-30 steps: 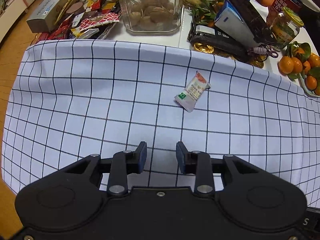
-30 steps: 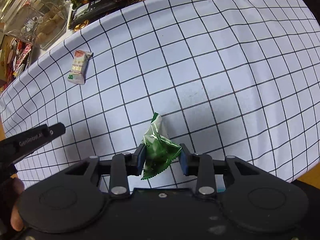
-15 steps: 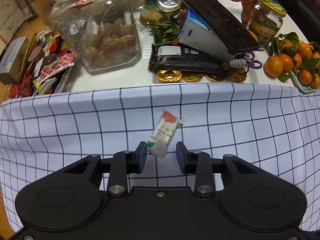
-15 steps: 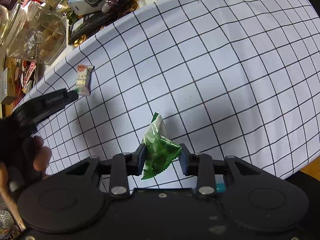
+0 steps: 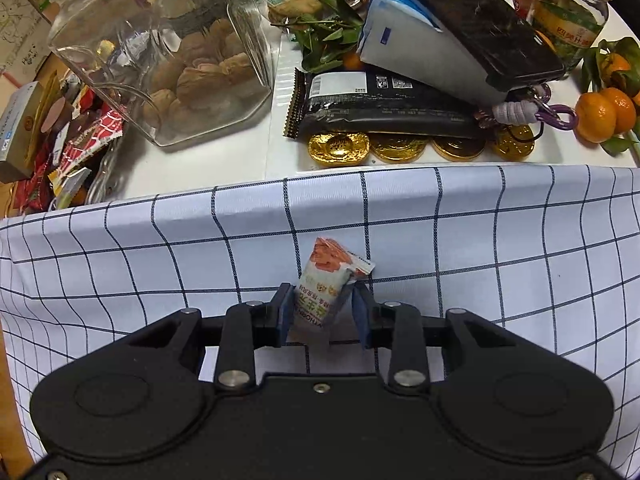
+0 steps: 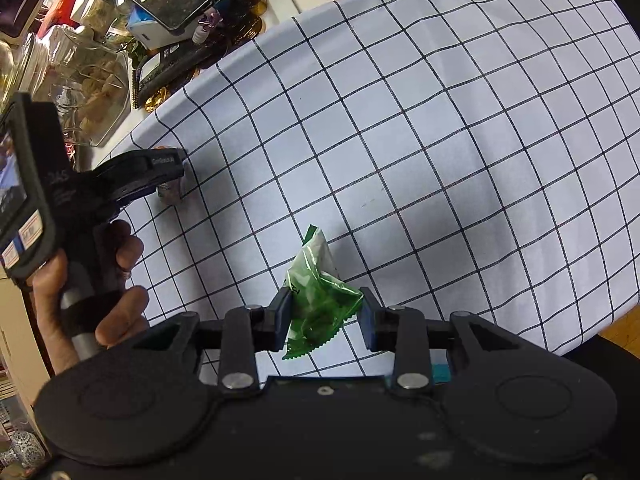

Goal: Organize snacks
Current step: 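Carry the white-and-orange packet and green candy over the gold tray and lower them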

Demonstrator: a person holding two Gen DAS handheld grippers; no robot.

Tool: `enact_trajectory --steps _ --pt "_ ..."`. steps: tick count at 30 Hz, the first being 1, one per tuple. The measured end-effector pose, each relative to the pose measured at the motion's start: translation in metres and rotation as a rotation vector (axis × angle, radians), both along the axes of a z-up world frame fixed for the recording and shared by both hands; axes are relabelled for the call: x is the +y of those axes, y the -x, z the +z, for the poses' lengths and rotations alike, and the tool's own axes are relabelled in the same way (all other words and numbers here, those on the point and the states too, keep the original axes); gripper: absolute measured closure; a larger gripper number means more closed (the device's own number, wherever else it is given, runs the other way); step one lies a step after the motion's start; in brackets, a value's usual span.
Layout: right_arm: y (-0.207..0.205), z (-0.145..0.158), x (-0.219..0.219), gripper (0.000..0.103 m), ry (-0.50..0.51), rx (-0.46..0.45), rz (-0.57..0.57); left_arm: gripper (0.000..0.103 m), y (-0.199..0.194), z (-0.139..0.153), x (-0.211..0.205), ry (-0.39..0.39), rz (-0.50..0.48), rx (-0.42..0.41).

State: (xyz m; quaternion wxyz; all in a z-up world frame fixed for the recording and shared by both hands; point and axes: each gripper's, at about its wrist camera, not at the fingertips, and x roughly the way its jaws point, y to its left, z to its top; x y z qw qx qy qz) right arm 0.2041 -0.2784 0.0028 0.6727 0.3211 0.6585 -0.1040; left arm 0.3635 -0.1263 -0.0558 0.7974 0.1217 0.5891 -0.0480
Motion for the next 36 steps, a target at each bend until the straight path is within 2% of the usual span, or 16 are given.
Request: enact_trajectory --steps 4,10,12,18,24,29,36 --pt "0.0 -0.001 -0.001 0.067 0.003 0.005 -0.004 0.076 0.0 0.005 0.006 0.03 0.029 0.022" --pt "-0.001 -0.003 -0.001 0.067 0.025 0.015 -0.012 0.078 0.014 0.03 0.021 0.133 0.1 0.072" --pt "-0.002 -0.005 -0.001 0.067 0.031 0.018 -0.013 0.078 0.024 0.04 0.023 0.136 0.103 0.074" --pt "-0.003 -0.011 -0.003 0.067 0.065 0.033 -0.021 0.078 0.076 0.074 0.034 0.134 0.097 0.096" --pt "0.0 -0.011 -0.005 0.067 0.092 0.016 -0.017 0.078 0.142 0.086 0.052 0.115 0.092 0.151" --pt "0.007 0.0 0.002 0.067 0.077 -0.082 0.044 0.078 0.199 0.088 0.067 0.134 0.109 0.173" --pt "0.044 0.041 0.019 0.067 0.184 -0.345 0.173 0.078 0.264 0.089 0.078 0.16 0.125 0.174"
